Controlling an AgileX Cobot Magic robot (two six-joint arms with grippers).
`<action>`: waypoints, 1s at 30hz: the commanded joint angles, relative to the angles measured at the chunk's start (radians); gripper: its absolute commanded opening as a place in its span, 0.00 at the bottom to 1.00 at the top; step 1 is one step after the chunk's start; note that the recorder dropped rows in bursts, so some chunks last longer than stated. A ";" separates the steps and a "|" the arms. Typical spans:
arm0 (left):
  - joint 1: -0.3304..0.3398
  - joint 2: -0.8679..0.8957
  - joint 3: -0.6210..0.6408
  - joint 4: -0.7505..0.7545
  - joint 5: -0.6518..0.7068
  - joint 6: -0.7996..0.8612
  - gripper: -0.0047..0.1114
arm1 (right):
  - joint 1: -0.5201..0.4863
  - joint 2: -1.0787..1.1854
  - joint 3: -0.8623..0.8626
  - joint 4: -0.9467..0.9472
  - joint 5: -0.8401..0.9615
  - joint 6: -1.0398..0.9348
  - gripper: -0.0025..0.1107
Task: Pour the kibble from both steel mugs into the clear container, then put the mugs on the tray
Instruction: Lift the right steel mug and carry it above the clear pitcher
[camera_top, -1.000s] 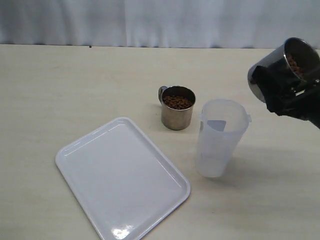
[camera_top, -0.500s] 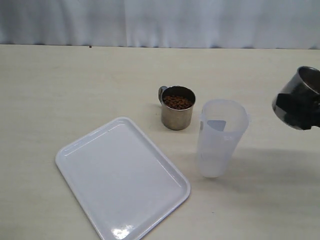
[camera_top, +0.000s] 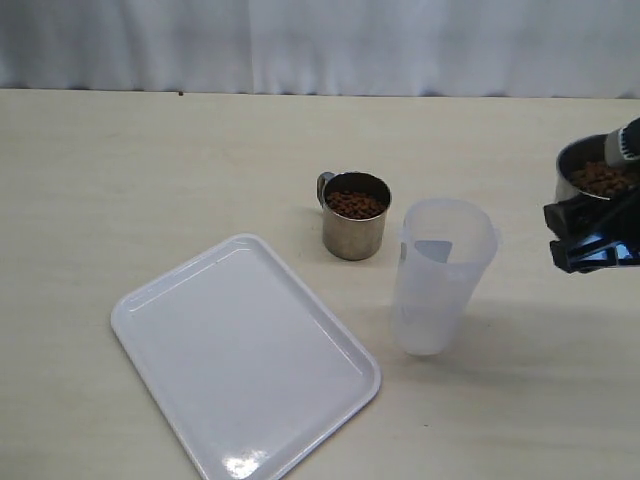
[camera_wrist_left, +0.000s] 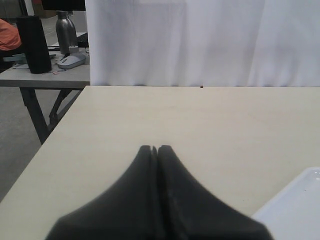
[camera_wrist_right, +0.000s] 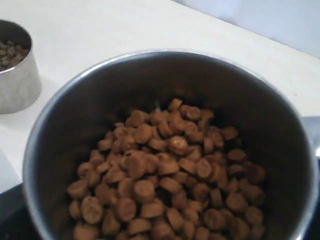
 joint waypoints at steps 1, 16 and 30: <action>-0.002 -0.004 0.003 0.000 -0.005 0.001 0.04 | 0.099 -0.011 -0.015 -0.220 0.049 0.100 0.06; -0.002 -0.004 0.003 0.000 -0.008 0.001 0.04 | 0.537 -0.011 0.011 -0.709 0.521 0.366 0.06; -0.002 -0.004 0.003 0.000 -0.008 0.001 0.04 | 0.553 -0.007 -0.005 -0.709 0.534 0.233 0.06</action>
